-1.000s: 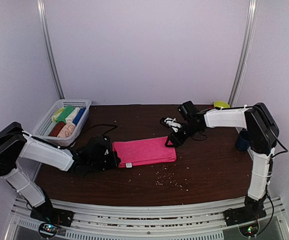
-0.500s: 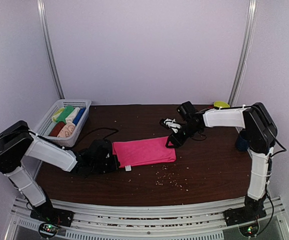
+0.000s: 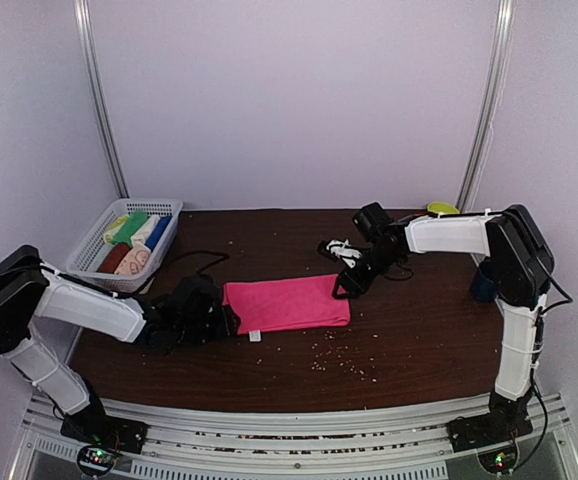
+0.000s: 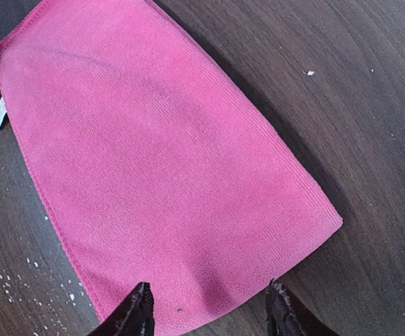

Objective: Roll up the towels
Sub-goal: Smooth out the towel at the center of the board, then adjust the center of the board.

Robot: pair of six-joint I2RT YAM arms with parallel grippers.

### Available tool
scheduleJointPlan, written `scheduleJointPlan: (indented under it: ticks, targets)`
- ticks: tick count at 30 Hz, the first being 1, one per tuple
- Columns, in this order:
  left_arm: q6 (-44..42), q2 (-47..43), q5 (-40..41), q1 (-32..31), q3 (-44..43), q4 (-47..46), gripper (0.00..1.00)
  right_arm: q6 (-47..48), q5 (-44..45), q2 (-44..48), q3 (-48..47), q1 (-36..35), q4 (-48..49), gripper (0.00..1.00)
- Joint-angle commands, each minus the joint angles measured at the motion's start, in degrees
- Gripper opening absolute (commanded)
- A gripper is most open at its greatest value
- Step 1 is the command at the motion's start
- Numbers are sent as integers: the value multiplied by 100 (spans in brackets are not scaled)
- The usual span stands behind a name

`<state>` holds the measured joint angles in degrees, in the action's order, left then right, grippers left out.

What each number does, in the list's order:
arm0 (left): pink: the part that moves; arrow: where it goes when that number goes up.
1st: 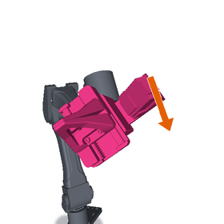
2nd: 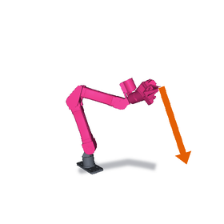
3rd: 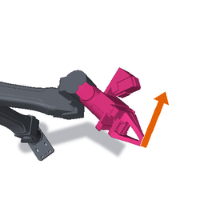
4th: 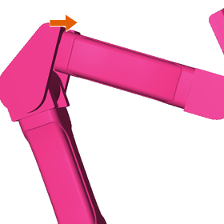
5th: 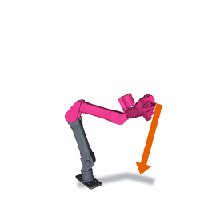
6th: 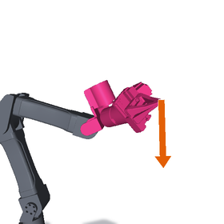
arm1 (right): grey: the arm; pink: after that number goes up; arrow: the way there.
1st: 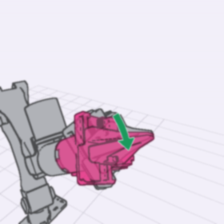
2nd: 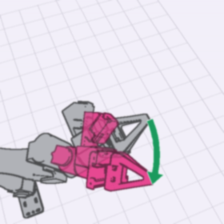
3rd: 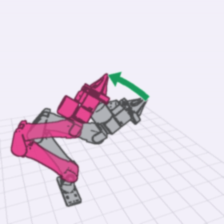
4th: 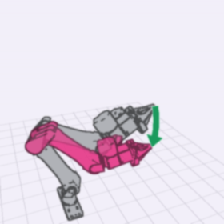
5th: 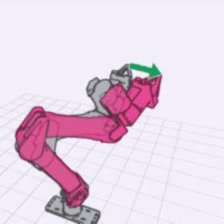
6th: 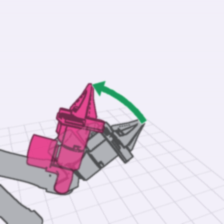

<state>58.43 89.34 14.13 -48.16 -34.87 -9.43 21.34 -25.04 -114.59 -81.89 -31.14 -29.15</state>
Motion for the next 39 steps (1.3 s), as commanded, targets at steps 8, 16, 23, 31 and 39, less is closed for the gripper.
scheduleJointPlan:
  ticks: [8, 16, 23, 31, 39]
  targets:
    - [-1212, -207, 824, 295, -1035, 829, 63, 952, -613, 262, -380, -103, -846, 52]
    - [-1698, 691, -475, 1029, -1326, 328, 49, 1288, -769, 354, -46, -103, -1000, 44]
    - [-1848, 991, -853, 1133, -1473, 99, 39, 1358, -689, 231, 120, -104, -1085, 40]
    - [-1942, 977, -760, 1147, -1579, 83, 35, 1372, -549, 180, 98, -103, -1136, 39]
    - [-2065, 1216, -681, 1250, -1640, 86, 33, 1424, -555, 147, 85, -145, -1191, 39]
